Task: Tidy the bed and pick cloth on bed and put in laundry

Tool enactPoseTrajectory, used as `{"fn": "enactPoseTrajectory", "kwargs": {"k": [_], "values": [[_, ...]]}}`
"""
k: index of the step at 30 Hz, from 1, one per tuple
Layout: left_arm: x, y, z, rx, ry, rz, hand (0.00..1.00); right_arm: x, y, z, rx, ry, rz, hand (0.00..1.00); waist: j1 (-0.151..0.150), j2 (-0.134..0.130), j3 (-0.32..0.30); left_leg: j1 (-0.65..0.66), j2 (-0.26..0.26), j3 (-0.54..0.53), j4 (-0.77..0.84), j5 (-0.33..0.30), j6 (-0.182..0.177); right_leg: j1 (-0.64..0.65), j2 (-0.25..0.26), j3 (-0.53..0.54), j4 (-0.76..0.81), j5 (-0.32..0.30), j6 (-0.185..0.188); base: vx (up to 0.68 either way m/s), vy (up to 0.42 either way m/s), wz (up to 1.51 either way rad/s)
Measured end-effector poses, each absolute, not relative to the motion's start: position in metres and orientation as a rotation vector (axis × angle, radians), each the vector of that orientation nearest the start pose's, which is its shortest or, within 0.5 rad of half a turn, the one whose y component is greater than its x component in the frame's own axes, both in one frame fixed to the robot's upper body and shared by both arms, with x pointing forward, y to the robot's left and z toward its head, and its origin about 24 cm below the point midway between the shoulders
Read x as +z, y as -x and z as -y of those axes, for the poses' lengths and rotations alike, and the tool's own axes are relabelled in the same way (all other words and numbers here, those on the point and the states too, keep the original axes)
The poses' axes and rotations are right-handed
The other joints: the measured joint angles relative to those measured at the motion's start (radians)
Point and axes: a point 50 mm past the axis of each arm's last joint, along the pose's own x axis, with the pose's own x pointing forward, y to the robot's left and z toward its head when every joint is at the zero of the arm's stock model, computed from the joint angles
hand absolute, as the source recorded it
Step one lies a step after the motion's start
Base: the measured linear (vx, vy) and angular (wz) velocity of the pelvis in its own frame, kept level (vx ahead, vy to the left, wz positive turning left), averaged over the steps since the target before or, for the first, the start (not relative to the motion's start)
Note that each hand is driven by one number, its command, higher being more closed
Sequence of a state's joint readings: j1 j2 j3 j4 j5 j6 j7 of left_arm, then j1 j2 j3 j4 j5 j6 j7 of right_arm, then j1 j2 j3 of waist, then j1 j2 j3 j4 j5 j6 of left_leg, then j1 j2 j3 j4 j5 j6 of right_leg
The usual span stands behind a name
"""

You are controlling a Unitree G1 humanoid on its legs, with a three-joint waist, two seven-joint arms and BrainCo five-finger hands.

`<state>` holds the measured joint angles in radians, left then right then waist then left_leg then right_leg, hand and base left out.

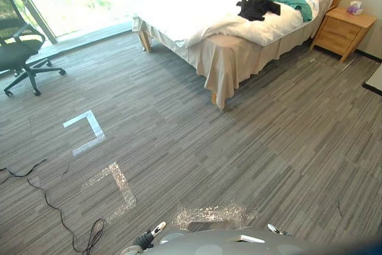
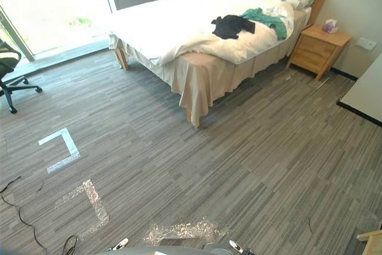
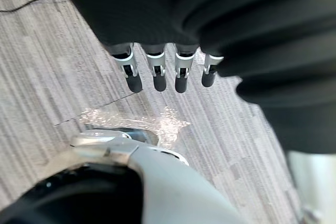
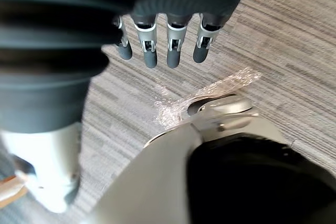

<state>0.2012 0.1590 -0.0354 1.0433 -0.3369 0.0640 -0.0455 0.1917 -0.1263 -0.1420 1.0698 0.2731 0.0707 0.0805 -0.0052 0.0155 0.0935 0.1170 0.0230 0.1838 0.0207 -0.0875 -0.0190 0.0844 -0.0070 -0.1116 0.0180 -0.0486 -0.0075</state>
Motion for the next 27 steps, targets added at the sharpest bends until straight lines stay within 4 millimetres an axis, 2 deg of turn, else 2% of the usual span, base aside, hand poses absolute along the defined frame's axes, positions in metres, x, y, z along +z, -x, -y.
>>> {"fn": "enactPoseTrajectory", "kwargs": {"k": [2,8,10,12,15,21,27], "values": [[-0.1689,-0.0417,-0.2072,0.242,0.180,-1.280,0.00,-0.1700,-0.0354,0.2121,-0.359,-0.299,-1.261,0.00,0.000,-0.001,0.003,0.034,0.000,0.004,-0.025,0.010,0.001,0.045,0.006,-0.005,-0.061,0.034,-0.009,0.12,0.002,-0.04],[-0.1694,-0.0431,-0.2062,0.210,0.153,-1.311,0.00,-0.1701,-0.0345,0.2128,-0.363,-0.301,-1.266,0.00,0.000,-0.007,0.018,0.079,0.004,0.020,-0.054,0.009,-0.003,0.098,0.015,-0.006,-0.112,0.040,-0.003,0.08,-0.013,-0.03],[-0.1694,-0.0434,-0.2068,0.201,0.156,-1.317,0.00,-0.1702,-0.0360,0.2121,-0.361,-0.303,-1.265,0.00,0.000,-0.003,0.017,0.084,0.007,0.026,-0.055,0.005,-0.010,0.099,0.018,-0.006,-0.112,0.037,0.003,0.04,-0.031,-0.10],[-0.1695,-0.0431,-0.2071,0.196,0.159,-1.332,0.00,-0.1703,-0.0374,0.2117,-0.360,-0.306,-1.267,0.00,-0.001,-0.005,0.020,0.094,0.013,0.029,-0.056,0.001,-0.017,0.106,0.023,-0.006,-0.112,0.035,0.032,0.02,-0.034,-0.07],[-0.1694,-0.0447,-0.2071,0.186,0.154,-1.336,0.00,-0.1702,-0.0387,0.2116,-0.364,-0.312,-1.264,0.00,-0.001,-0.005,0.030,0.113,0.015,0.036,-0.056,-0.006,-0.032,0.122,0.025,-0.005,-0.112,0.035,0.033,-0.01,-0.026,-0.07],[-0.1696,-0.0457,-0.2067,0.160,0.135,-1.353,0.00,-0.1703,-0.0394,0.2111,-0.402,-0.361,-1.255,0.00,-0.004,-0.012,0.039,0.113,0.015,0.055,-0.056,-0.007,-0.032,0.114,0.025,0.006,-0.112,0.036,0.031,-0.05,-0.027,-0.10],[-0.1693,-0.0475,-0.2065,0.156,0.147,-1.342,0.00,-0.1704,-0.0384,0.2108,-0.430,-0.391,-1.244,0.00,-0.004,-0.012,0.051,0.097,0.022,0.079,-0.046,-0.014,-0.020,0.089,0.031,0.019,-0.096,0.024,0.003,-0.05,-0.036,-0.08]]}}
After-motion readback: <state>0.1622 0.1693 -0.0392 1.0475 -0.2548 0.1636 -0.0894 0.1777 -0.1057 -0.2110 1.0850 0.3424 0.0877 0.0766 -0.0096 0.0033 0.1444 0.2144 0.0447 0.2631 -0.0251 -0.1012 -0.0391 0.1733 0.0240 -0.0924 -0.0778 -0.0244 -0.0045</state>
